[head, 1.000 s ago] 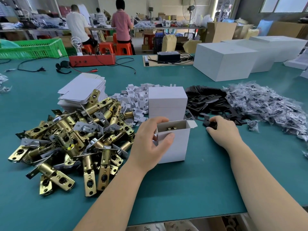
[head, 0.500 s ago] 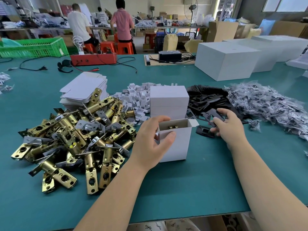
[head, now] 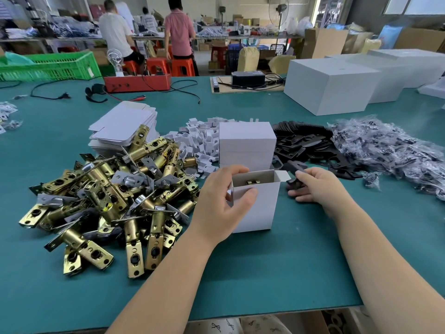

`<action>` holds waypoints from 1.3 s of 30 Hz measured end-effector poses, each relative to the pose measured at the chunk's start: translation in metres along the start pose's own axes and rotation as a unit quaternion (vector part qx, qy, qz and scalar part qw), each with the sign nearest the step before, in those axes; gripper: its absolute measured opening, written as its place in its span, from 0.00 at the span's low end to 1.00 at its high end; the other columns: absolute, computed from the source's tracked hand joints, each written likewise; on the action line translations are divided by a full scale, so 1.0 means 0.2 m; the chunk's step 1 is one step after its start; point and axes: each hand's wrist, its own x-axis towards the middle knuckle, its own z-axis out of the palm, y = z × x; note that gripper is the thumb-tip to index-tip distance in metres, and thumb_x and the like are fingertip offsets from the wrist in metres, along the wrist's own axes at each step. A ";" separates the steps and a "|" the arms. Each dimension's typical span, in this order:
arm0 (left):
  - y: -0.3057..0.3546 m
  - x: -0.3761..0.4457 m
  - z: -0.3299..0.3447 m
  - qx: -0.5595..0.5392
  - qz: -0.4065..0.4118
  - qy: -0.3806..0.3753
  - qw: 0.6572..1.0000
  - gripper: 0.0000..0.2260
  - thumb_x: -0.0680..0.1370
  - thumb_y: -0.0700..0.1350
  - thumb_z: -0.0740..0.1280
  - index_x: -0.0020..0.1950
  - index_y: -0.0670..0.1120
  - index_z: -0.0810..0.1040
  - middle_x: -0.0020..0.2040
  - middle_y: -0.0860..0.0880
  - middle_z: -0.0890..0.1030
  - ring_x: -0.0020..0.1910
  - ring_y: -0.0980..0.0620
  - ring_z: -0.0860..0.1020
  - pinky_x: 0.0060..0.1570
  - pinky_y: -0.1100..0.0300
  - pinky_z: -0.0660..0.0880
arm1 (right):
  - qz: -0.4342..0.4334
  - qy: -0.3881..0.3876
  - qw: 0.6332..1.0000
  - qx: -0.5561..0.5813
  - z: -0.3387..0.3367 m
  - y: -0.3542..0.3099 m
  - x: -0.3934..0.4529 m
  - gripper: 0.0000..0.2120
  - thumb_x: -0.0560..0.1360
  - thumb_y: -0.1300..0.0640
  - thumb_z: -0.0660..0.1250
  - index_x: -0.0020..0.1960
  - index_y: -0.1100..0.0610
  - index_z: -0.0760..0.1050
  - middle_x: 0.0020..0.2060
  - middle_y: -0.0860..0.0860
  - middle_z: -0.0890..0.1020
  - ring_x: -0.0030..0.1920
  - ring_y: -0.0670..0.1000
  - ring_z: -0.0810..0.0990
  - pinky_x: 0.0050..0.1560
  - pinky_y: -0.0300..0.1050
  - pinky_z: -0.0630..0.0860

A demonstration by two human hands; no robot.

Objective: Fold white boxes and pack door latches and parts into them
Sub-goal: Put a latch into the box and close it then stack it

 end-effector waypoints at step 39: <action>0.01 -0.01 0.00 -0.012 -0.001 -0.012 1.000 0.18 0.72 0.58 0.63 0.60 0.55 0.73 0.54 0.54 0.79 0.56 0.51 0.77 0.51 0.46 0.76 | -0.284 -0.157 0.922 -0.212 0.20 -0.33 -0.40 0.10 0.79 0.50 0.63 0.43 0.39 0.80 0.62 0.38 0.73 0.63 0.34 0.66 0.55 0.21 0.61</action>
